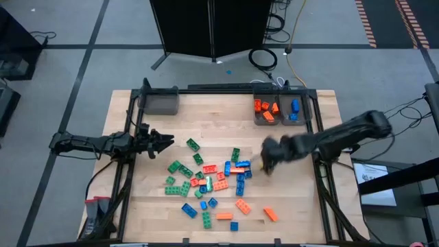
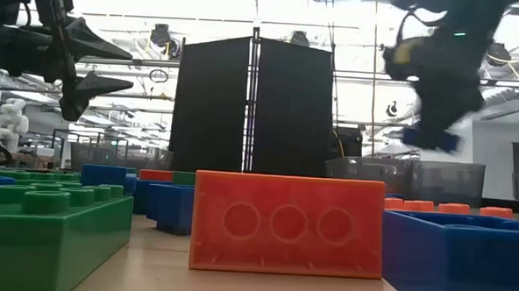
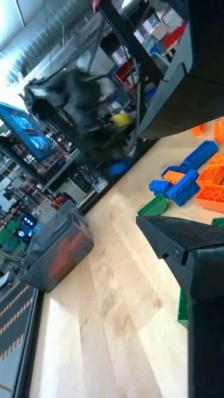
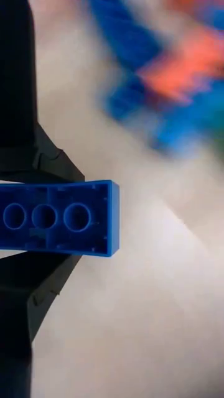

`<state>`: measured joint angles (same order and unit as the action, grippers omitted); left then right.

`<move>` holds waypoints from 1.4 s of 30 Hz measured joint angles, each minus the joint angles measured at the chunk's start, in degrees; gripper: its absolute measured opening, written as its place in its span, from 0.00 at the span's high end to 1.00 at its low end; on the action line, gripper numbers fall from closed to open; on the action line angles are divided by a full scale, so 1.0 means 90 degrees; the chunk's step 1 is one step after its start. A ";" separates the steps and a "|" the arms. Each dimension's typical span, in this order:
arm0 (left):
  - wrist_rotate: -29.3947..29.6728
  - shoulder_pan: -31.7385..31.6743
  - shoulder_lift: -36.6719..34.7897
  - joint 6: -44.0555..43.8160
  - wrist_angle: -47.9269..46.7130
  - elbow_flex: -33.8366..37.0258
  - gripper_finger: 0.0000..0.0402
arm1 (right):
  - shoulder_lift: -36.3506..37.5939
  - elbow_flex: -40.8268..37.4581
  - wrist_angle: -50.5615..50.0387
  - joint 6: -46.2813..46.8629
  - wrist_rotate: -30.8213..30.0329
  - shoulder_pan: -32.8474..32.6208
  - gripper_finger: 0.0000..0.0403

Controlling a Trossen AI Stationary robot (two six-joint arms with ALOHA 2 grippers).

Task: Sort blocks
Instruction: Put the blue game piece into the right black bin, then put the orange game piece into the middle black bin

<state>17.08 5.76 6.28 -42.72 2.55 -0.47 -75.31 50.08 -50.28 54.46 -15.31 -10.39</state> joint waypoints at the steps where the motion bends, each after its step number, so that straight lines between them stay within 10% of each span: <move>1: 0.0002 0.0000 0.0034 0.0003 -0.0004 0.0000 0.46 | 0.0260 0.0008 -0.0298 0.0133 -0.0261 0.0266 0.71; 10: 0.0029 0.0000 0.0073 0.0002 -0.0002 0.0000 0.46 | 0.1662 0.0006 -0.1618 -0.0096 -0.1188 0.2997 0.71; 21: 0.0114 0.0000 0.0092 -0.0047 0.0002 0.0000 0.46 | 0.0646 0.0008 -0.0178 -0.1693 -0.1455 0.5284 0.71; 32: 0.0018 -0.0002 0.0092 -0.0056 -0.0001 -0.0002 0.46 | -0.0371 0.0013 0.0204 -0.2187 -0.0898 0.5956 0.26; 38: -0.0056 0.0000 0.0092 -0.0059 -0.0005 -0.0002 0.46 | 0.0537 0.0013 0.0615 -0.2950 -0.0283 0.5719 0.24; 42: -0.0061 0.0000 0.0092 -0.0057 -0.0004 -0.0002 0.46 | 0.1394 0.0025 0.0835 -0.3064 0.1380 0.5110 0.29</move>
<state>16.53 5.76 7.11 -43.23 2.51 -0.49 -62.76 50.31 -42.76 26.89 -2.88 35.60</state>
